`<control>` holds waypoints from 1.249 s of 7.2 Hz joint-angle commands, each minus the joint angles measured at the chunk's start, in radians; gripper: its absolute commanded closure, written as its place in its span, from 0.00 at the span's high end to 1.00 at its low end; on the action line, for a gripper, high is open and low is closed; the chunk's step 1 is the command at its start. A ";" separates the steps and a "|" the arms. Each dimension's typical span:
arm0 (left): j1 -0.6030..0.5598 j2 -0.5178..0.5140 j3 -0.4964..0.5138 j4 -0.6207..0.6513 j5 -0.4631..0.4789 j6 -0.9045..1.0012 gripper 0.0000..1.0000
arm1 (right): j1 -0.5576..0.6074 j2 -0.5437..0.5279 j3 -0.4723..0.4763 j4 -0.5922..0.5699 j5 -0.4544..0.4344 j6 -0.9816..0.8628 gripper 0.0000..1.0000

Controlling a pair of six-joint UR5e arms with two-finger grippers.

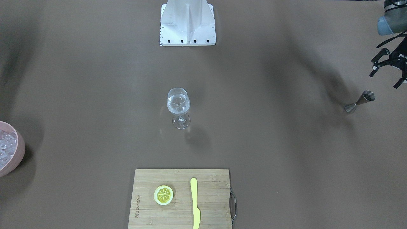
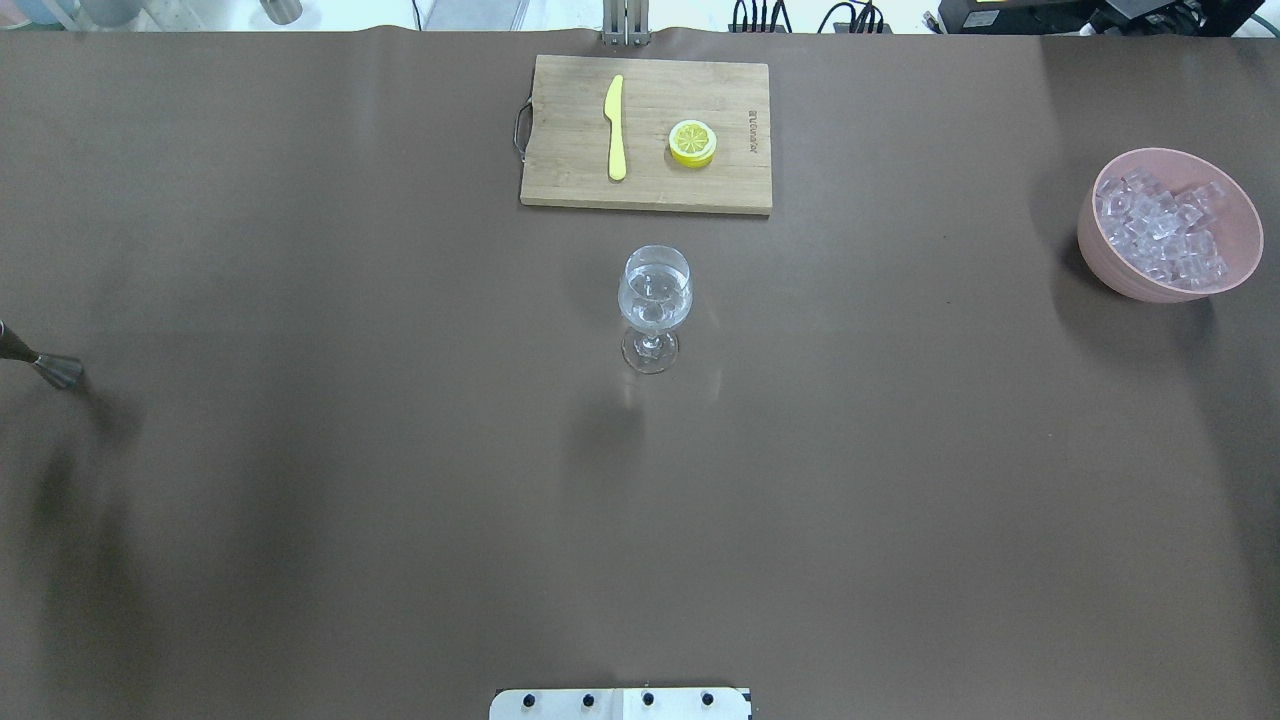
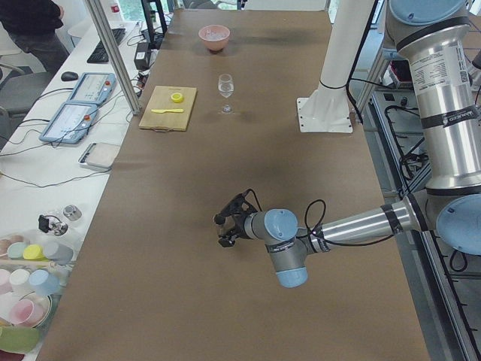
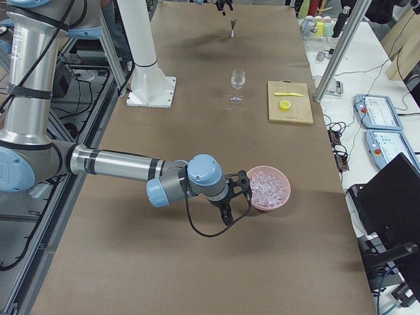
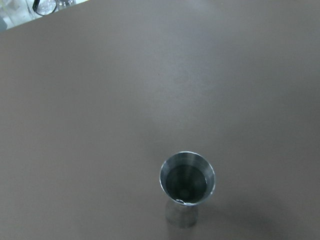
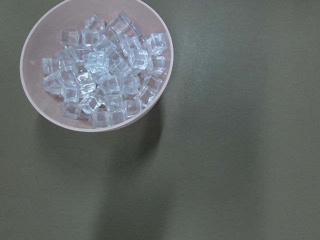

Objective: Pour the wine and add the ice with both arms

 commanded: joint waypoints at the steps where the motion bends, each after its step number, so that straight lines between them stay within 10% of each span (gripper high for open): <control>1: 0.006 -0.047 0.062 -0.045 0.021 0.001 0.98 | 0.000 0.000 0.000 -0.001 0.000 0.001 1.00; 9: 0.114 -0.054 0.168 -0.235 0.132 -0.006 0.98 | 0.000 -0.002 -0.002 -0.001 0.000 0.001 1.00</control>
